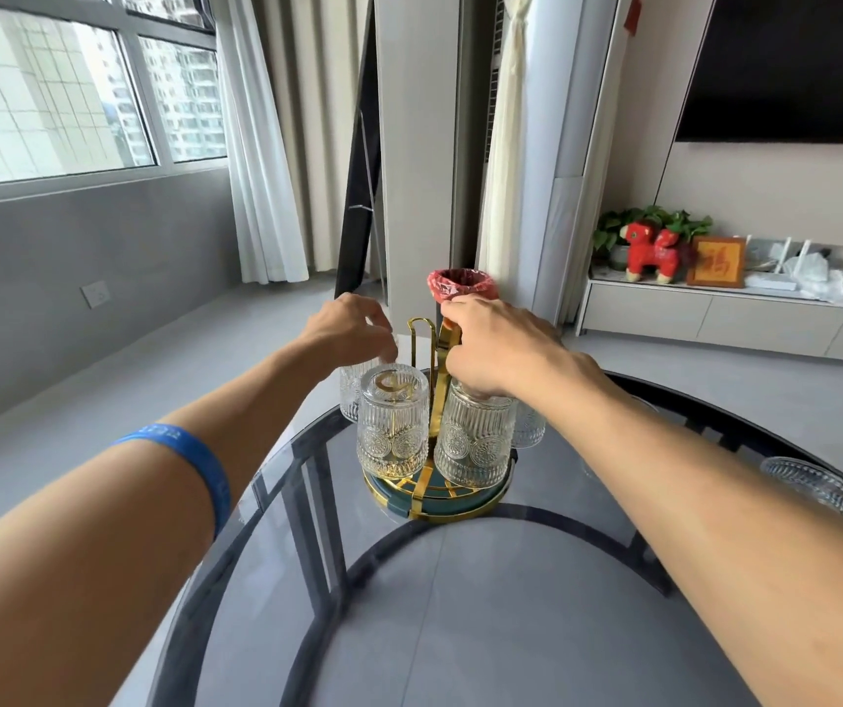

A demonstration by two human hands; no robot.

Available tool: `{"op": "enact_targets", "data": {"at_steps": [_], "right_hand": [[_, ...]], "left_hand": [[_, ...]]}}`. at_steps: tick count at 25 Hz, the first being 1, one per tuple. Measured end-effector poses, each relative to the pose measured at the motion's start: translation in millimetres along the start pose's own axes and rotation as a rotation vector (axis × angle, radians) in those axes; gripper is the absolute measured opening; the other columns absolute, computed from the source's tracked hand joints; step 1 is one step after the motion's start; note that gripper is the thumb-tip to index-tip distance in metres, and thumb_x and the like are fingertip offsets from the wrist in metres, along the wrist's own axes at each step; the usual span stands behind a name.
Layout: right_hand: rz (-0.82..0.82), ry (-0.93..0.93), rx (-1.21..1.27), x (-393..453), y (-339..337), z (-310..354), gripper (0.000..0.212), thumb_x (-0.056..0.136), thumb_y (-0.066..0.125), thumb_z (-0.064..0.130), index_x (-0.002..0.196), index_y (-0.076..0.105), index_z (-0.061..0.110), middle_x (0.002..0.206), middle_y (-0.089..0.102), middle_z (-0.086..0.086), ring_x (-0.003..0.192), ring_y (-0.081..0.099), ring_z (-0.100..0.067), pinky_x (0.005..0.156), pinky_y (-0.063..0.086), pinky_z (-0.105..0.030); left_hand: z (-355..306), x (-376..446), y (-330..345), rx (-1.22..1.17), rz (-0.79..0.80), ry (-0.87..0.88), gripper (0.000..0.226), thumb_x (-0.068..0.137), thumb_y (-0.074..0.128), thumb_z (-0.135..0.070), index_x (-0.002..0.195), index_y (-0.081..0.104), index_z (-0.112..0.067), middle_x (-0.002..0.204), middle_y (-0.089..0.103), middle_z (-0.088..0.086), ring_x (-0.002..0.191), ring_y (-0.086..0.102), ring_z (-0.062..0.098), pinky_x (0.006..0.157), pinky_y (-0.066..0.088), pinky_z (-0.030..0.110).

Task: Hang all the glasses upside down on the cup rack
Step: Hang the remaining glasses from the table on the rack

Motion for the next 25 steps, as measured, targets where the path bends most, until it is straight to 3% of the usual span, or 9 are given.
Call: {"op": "enact_targets", "data": {"at_steps": [6, 8, 10, 12, 15, 17, 20, 23, 25], "right_hand": [[-0.01, 0.023, 0.065, 3.7, 11.0, -7.6, 0.034, 0.082, 0.05, 0.009, 0.115, 0.052, 0.014, 0.119, 0.056, -0.003, 0.084, 0.046, -0.025, 0.053, 0.028, -0.027], [0.038, -0.002, 0.104, 6.2, 17.4, -9.1, 0.044, 0.085, 0.047, 0.01, 0.128, 0.049, 0.016, 0.138, 0.05, -0.001, 0.102, 0.05, -0.027, 0.075, 0.042, -0.035], [0.041, -0.034, 0.185, -0.2, 15.1, -16.1, 0.052, 0.091, 0.044, 0.015, 0.143, 0.04, 0.018, 0.156, 0.031, 0.001, 0.133, 0.039, -0.027, 0.104, 0.037, -0.042], [-0.14, -0.059, 0.257, -29.4, 0.4, -34.1, 0.05, 0.095, 0.044, 0.019, 0.145, 0.041, 0.02, 0.158, 0.029, 0.001, 0.14, 0.032, -0.022, 0.113, 0.03, -0.041], [-0.368, 0.005, 0.366, -116.5, 0.5, -84.7, 0.04, 0.093, 0.052, 0.018, 0.133, 0.056, 0.017, 0.146, 0.05, 0.0, 0.132, 0.045, -0.018, 0.107, 0.034, -0.03], [-0.297, 0.107, 0.397, -175.0, 30.0, -117.8, 0.037, 0.094, 0.053, 0.016, 0.13, 0.059, 0.017, 0.143, 0.053, 0.002, 0.13, 0.047, -0.014, 0.105, 0.036, -0.028], [-0.095, 0.202, 0.348, -225.4, 75.1, -147.6, 0.039, 0.095, 0.053, 0.02, 0.133, 0.056, 0.021, 0.146, 0.048, 0.006, 0.131, 0.045, -0.012, 0.105, 0.034, -0.023], [-0.036, 0.255, 0.43, -245.4, 90.3, -166.3, 0.042, 0.093, 0.056, 0.023, 0.135, 0.055, 0.023, 0.146, 0.048, 0.009, 0.129, 0.046, -0.009, 0.1, 0.031, -0.015], [-0.006, 0.276, 0.463, -246.8, 96.7, -175.6, 0.044, 0.091, 0.057, 0.024, 0.135, 0.054, 0.023, 0.146, 0.049, 0.009, 0.121, 0.054, -0.013, 0.1, 0.036, -0.02]], "left_hand": [[-1.2, 2.2, 3.2, 0.07, -0.007, 0.064, 0.017, 0.075, 0.07, -0.029, 0.087, 0.076, -0.018, 0.097, 0.072, 0.006, 0.093, 0.063, 0.026, 0.074, 0.049, 0.032], [-1.9, -4.6, 8.8, 0.234, 0.074, 0.098, 0.037, 0.085, 0.052, -0.043, 0.093, 0.073, -0.013, 0.105, 0.07, 0.014, 0.098, 0.059, 0.032, 0.074, 0.042, 0.037], [-4.8, -15.4, 10.8, 0.379, 0.122, 0.108, 0.053, 0.089, 0.04, -0.054, 0.116, 0.067, -0.017, 0.136, 0.056, 0.016, 0.125, 0.048, 0.034, 0.09, 0.037, 0.041], [-18.5, -43.1, -9.8, 0.241, -0.102, 0.177, 0.051, 0.094, 0.046, -0.049, 0.135, 0.056, -0.02, 0.151, 0.042, 0.015, 0.138, 0.038, 0.035, 0.105, 0.034, 0.046], [-38.1, -124.7, -32.9, -0.189, -0.493, 0.42, 0.04, 0.09, 0.056, -0.029, 0.129, 0.06, -0.019, 0.134, 0.06, 0.005, 0.123, 0.053, 0.023, 0.1, 0.042, 0.037], [-53.5, -180.3, -5.3, -0.297, -0.435, 0.548, 0.041, 0.087, 0.057, -0.026, 0.128, 0.058, -0.024, 0.127, 0.061, -0.006, 0.117, 0.054, 0.013, 0.097, 0.042, 0.03], [-80.5, -232.8, 72.6, -0.202, -0.181, 0.661, 0.051, 0.084, 0.062, -0.024, 0.135, 0.054, -0.019, 0.131, 0.057, -0.004, 0.121, 0.05, 0.012, 0.104, 0.035, 0.019], [-105.0, -237.0, 145.2, -0.128, 0.047, 0.604, 0.065, 0.082, 0.065, -0.025, 0.143, 0.044, -0.017, 0.142, 0.051, 0.002, 0.131, 0.044, 0.019, 0.11, 0.034, 0.03], [-120.7, -215.0, 173.5, -0.134, 0.105, 0.503, 0.071, 0.08, 0.068, -0.023, 0.145, 0.039, -0.017, 0.143, 0.049, 0.004, 0.131, 0.044, 0.023, 0.107, 0.034, 0.03]]}}
Point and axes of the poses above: each hand's wrist, its own x-axis towards the middle knuckle, its own y-axis out of the palm, z = x × y, the point moved 8 cm from there along x, towards the middle knuckle
